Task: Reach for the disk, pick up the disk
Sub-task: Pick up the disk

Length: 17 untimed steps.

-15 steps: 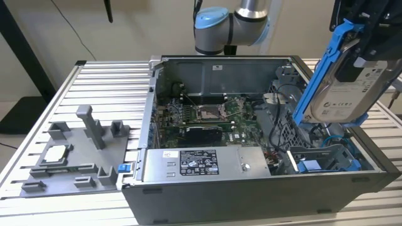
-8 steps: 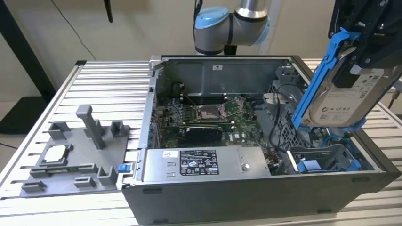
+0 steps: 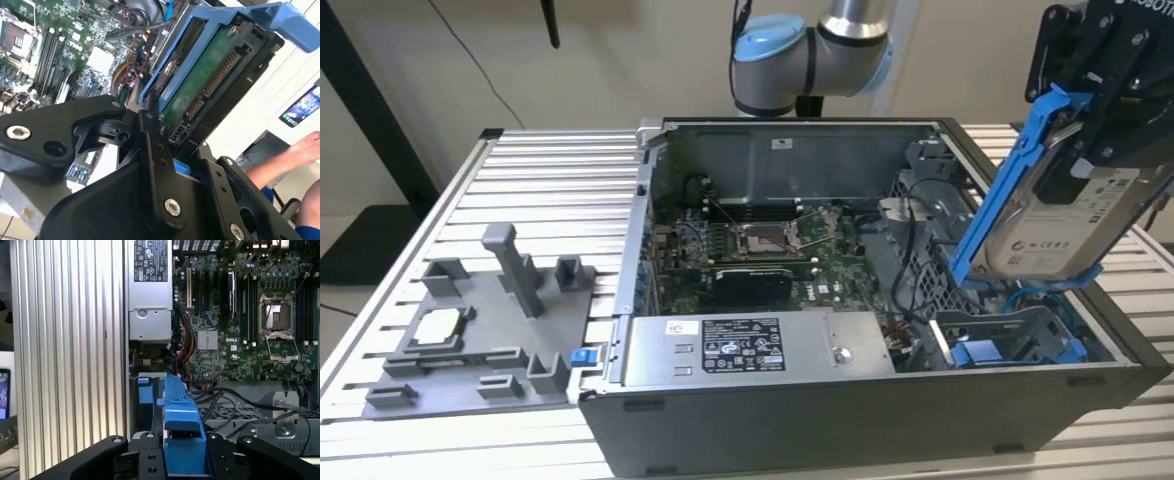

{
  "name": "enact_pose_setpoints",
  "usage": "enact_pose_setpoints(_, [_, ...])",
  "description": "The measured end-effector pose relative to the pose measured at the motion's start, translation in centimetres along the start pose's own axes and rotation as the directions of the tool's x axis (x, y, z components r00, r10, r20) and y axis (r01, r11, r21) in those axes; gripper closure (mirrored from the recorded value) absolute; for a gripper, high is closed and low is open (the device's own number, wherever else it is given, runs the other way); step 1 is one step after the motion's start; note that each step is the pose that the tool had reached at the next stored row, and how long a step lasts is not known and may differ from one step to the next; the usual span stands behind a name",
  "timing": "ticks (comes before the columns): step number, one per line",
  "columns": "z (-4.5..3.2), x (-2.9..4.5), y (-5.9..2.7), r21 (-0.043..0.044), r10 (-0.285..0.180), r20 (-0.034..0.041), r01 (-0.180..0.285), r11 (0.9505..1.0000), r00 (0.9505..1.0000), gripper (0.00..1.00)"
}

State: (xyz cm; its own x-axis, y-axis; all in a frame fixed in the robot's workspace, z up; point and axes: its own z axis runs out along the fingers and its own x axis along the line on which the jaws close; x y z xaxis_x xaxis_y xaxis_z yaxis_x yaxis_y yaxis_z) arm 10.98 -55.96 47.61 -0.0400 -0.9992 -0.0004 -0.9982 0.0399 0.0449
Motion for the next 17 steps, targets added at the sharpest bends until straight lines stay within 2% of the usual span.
enact_pose_setpoints(9, [1.62,1.37,-0.46,0.0002,-0.001,0.0000,0.001,1.0000,1.0000,1.00])
enact_pose_setpoints(17, [3.07,1.45,-0.54,0.0003,-0.005,-0.0001,0.005,1.0000,1.0000,1.00])
